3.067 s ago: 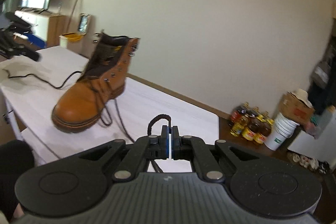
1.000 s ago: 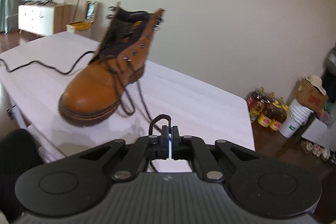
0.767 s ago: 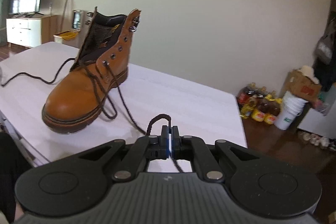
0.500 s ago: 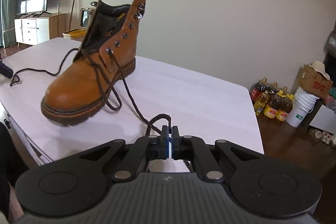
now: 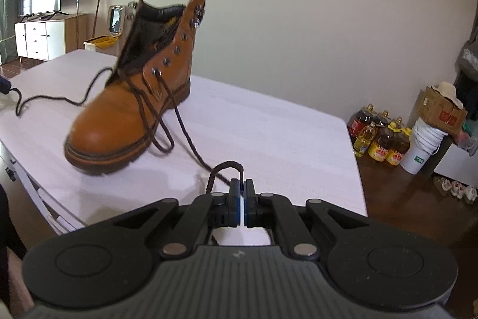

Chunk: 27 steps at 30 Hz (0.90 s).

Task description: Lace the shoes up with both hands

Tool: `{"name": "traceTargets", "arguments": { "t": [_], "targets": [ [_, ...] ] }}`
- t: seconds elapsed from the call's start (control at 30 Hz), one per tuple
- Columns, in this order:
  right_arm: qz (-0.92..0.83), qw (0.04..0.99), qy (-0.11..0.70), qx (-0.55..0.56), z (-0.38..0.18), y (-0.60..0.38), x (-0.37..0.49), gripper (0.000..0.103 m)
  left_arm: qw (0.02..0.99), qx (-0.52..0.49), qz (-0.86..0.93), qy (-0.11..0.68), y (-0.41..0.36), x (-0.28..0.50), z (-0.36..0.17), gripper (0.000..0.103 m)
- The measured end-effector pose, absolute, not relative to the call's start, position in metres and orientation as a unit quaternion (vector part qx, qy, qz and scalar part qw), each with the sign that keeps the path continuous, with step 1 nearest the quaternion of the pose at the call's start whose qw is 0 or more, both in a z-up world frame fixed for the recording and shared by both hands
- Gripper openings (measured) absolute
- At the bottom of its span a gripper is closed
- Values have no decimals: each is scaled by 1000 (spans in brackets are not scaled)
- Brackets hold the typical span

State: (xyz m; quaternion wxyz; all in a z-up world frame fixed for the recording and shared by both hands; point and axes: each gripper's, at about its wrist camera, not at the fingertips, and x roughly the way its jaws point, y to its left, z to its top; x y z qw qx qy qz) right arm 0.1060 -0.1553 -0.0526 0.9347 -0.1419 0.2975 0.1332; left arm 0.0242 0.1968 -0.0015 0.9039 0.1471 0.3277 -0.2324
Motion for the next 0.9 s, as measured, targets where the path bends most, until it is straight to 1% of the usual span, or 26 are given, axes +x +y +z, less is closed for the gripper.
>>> {"name": "traceTargets", "arguments": {
  "t": [0.13, 0.3, 0.4, 0.47, 0.5, 0.57, 0.63, 0.73, 0.83, 0.9],
  "targets": [
    [138, 936, 284, -158, -32, -155, 109, 3, 898, 157, -250, 327, 191, 44, 14, 2],
    [144, 930, 275, -197, -19, -147, 137, 2, 877, 209, -274, 334, 169, 101, 30, 2],
    [145, 923, 301, -190, -6, -145, 158, 2, 867, 204, -278, 359, 162, 120, 45, 2],
    [152, 913, 329, -187, 16, -143, 164, 2, 862, 193, -275, 379, 156, 125, 63, 2],
    [158, 907, 344, -185, 28, -143, 165, 2, 858, 173, -274, 398, 152, 124, 82, 2],
    [176, 894, 369, -183, 57, -144, 161, 2, 856, 168, -265, 410, 147, 118, 101, 2],
    [194, 883, 385, -186, 89, -146, 155, 2, 855, 139, -250, 433, 143, 108, 136, 2],
    [215, 871, 398, -191, 133, -152, 146, 2, 857, 125, -213, 453, 141, 90, 178, 2],
    [211, 874, 389, -199, 170, -160, 132, 2, 861, 135, -198, 448, 138, 74, 208, 2],
    [188, 885, 376, -202, 193, -165, 118, 2, 872, 144, -211, 417, 144, 61, 241, 2]
  ]
}}
